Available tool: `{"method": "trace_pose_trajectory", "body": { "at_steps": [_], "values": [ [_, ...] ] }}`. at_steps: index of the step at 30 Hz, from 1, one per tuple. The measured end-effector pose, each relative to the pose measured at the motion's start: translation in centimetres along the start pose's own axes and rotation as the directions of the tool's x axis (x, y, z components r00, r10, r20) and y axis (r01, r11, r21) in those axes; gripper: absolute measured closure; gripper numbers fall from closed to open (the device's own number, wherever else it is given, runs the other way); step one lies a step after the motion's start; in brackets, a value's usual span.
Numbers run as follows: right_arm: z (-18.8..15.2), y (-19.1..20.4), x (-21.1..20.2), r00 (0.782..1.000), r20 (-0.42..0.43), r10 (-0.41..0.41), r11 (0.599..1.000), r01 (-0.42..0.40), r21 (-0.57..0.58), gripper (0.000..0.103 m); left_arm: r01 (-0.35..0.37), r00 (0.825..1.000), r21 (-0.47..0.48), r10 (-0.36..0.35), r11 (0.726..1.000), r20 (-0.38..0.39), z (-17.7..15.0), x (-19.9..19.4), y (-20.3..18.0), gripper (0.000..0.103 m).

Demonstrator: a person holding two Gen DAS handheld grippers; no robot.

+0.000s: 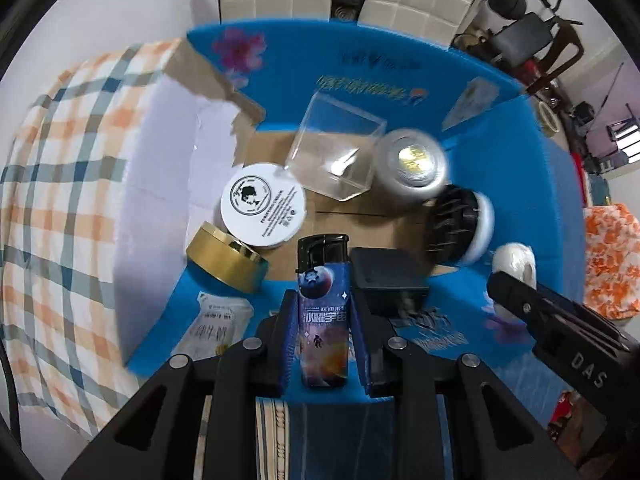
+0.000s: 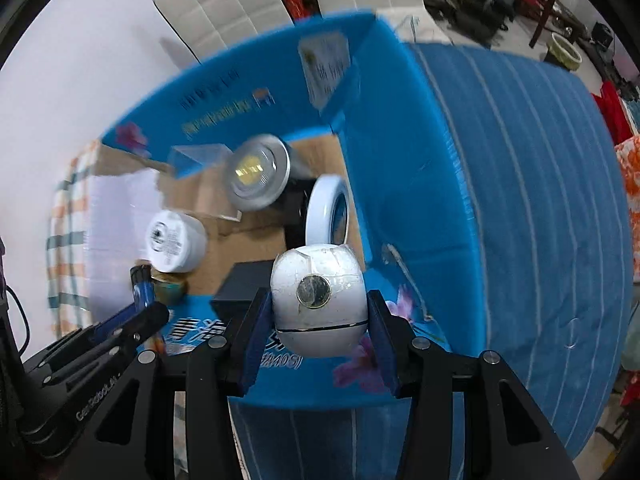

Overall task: Organize rigid objects
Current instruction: 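Lower the lighter into the box with the left gripper while the right gripper places the white device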

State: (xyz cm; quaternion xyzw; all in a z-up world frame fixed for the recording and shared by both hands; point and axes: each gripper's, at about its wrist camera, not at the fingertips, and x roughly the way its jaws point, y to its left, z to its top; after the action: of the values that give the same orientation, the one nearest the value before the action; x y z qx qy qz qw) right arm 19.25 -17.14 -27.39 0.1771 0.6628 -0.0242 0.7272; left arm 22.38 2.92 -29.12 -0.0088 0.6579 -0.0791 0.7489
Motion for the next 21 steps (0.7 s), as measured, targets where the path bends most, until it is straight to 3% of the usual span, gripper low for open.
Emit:
{"method": "trace_pose_trajectory", "body": {
  "at_steps": [12,21],
  "values": [
    [0.9,0.5,6.4,0.995,-0.079,-0.058,0.998,0.059,0.009,0.053,0.002,0.995,-0.025,-0.005,1.000,-0.097,1.1,6.0,0.9,0.080],
    [1.5,1.6,7.9,0.987,-0.083,-0.140,0.989,0.136,-0.050,0.053,-0.033,0.993,-0.019,0.031,0.999,-0.117,0.1,7.0,1.1,0.080]
  ]
}}
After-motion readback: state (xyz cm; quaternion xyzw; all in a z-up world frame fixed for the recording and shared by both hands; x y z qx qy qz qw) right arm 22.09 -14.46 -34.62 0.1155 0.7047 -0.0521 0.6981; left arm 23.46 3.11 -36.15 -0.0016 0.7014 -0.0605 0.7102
